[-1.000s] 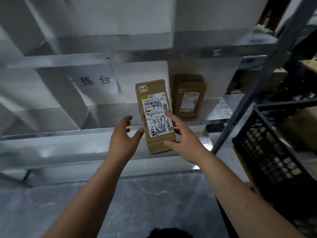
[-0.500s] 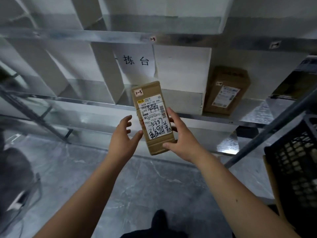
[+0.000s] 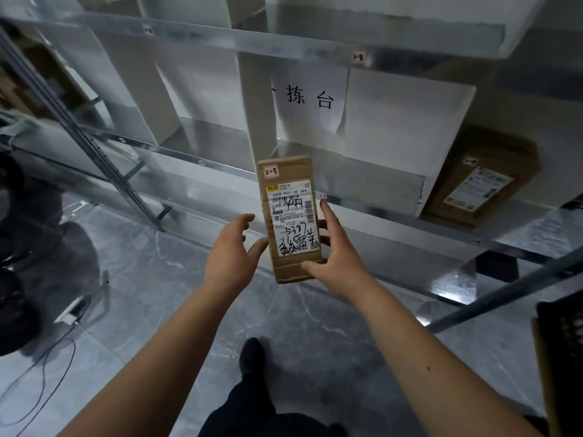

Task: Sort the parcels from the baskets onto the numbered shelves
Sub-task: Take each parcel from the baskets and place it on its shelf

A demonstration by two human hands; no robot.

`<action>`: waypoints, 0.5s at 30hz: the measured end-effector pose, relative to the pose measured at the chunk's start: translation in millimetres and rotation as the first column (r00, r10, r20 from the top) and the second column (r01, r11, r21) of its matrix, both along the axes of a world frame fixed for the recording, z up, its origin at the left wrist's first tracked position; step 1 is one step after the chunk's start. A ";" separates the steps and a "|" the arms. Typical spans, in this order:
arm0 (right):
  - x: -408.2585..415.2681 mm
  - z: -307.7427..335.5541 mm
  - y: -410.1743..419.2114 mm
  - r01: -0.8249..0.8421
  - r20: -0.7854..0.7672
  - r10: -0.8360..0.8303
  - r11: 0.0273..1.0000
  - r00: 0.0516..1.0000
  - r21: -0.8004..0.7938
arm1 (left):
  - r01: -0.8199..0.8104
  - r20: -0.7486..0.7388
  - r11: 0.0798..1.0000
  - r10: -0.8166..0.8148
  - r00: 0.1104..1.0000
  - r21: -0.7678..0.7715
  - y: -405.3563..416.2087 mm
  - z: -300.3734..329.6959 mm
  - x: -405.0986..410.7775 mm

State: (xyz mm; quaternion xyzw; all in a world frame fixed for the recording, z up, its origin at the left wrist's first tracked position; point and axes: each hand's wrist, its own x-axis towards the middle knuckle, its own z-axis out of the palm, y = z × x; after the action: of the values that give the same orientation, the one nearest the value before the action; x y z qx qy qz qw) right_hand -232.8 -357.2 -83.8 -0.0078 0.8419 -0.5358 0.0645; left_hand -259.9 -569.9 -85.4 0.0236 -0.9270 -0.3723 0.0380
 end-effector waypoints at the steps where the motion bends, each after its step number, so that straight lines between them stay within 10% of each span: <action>1: -7.2 -0.9 -2.3 0.018 0.004 -0.018 1.000 1.000 0.010 | 0.006 -0.008 1.000 -0.006 1.000 0.002 -2.1 -0.6 -9.5; 15: -146.8 -27.8 -63.6 0.318 -0.033 -0.317 0.948 0.948 0.017 | 0.222 0.053 0.972 -0.219 0.974 -0.071 -42.1 -18.0 -200.6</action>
State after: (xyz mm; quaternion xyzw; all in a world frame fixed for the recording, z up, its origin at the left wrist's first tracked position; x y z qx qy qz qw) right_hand -379.6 -420.8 -111.5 0.1207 0.8389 -0.5296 -0.0349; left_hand -460.5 -612.0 -103.4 -0.0728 -0.9381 -0.3379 -0.0235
